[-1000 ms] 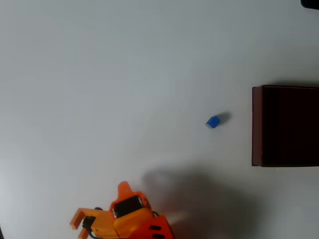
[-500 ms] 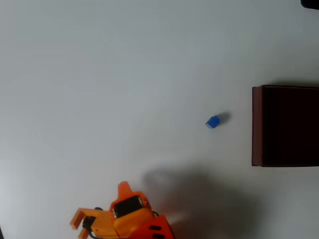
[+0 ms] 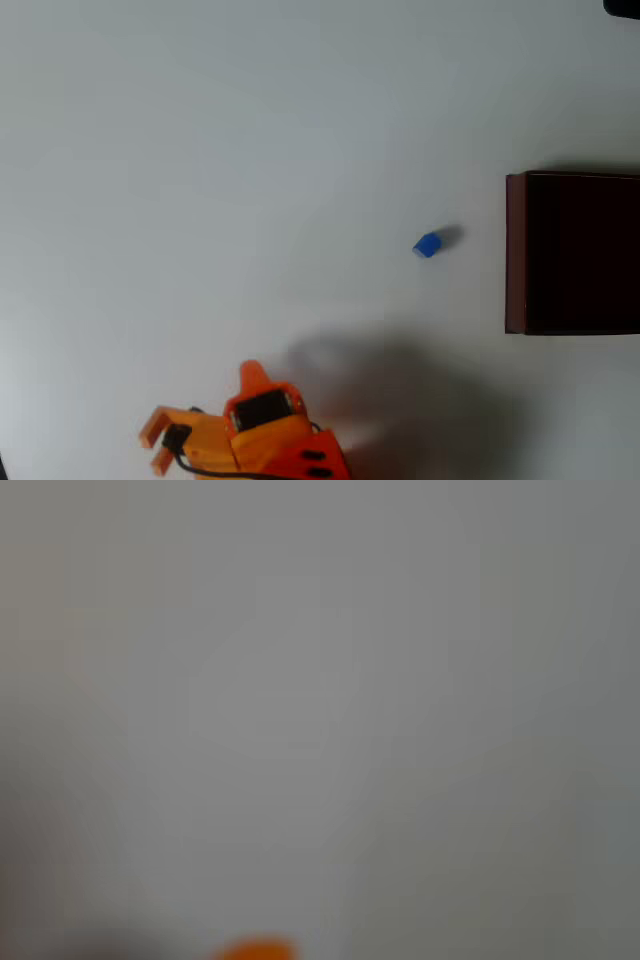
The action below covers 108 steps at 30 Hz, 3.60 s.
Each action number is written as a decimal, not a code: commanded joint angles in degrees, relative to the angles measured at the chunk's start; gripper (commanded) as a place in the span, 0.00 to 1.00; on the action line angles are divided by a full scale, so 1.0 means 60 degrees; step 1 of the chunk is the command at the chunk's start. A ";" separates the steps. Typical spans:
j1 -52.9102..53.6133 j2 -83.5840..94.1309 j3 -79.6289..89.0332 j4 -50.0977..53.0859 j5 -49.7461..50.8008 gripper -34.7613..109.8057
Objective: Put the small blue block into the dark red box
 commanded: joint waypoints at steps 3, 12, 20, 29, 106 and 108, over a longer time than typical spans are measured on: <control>0.0439 0.0117 0.0029 -0.0469 0.1465 0.25; 0.2944 -0.0762 -0.2856 0.0264 0.4087 0.27; 0.5068 -0.6343 -0.7778 0.2021 0.6152 0.29; 0.6592 -0.9595 -0.9551 0.2666 0.9521 0.34; 0.7163 -1.9746 -1.4033 0.0073 1.7051 0.44; 0.7280 -1.9805 -1.4048 0.0088 1.6919 0.42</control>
